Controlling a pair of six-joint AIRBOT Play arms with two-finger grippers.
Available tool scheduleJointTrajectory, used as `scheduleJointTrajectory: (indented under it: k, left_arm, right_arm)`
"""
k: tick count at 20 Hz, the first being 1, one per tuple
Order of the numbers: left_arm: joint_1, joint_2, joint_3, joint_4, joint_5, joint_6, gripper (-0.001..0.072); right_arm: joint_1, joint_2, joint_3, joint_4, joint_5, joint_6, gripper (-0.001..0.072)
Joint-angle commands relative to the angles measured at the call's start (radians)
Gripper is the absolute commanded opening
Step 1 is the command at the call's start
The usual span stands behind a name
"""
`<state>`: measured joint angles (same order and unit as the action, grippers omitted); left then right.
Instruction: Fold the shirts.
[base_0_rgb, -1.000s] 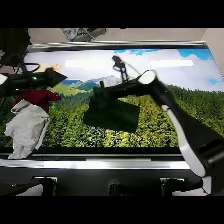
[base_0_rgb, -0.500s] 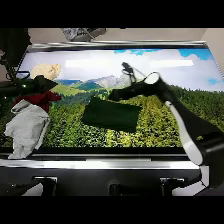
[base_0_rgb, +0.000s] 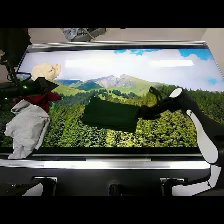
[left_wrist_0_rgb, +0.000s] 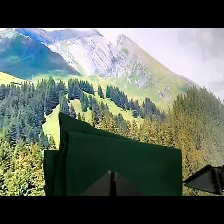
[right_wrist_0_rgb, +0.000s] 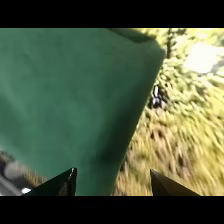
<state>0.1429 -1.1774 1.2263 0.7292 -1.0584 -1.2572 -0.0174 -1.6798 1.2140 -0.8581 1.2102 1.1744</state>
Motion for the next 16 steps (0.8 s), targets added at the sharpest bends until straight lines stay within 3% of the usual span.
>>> scheduleJointTrajectory:
  k: [1,3,4,5,8,12,16]
  left_arm:
    - [-0.005,0.001,0.0,0.001,0.001,0.0,0.0029]
    - [-0.005,0.001,0.0,0.001,0.003,0.0,0.0029]
    - [-0.005,0.001,0.0,0.001,0.003,0.0,0.0029]
    - [-0.005,0.001,0.0,0.001,0.003,0.0,0.0029]
    - [-0.004,0.001,0.0,0.001,0.003,0.001,0.003]
    - [-0.004,0.0,-0.003,0.002,0.003,0.0,0.0029]
    - [-0.004,0.0,-0.027,0.002,0.001,0.0,0.0029]
  right_arm:
    - [0.034,-0.04,-0.071,0.151,-0.091,-0.049,0.0526]
    - [0.066,-0.044,-0.071,0.198,-0.117,-0.061,0.0485]
    - [0.079,-0.043,-0.071,0.217,-0.13,-0.065,0.0378]
    - [0.079,-0.041,-0.071,0.256,-0.135,-0.089,0.0043]
    - [0.02,0.013,-0.035,0.312,-0.132,-0.243,0.0047]
    - [-0.182,0.1,0.058,0.257,-0.127,-0.214,0.0047]
    - [-0.469,0.137,0.1,0.243,-0.034,-0.187,0.0048]
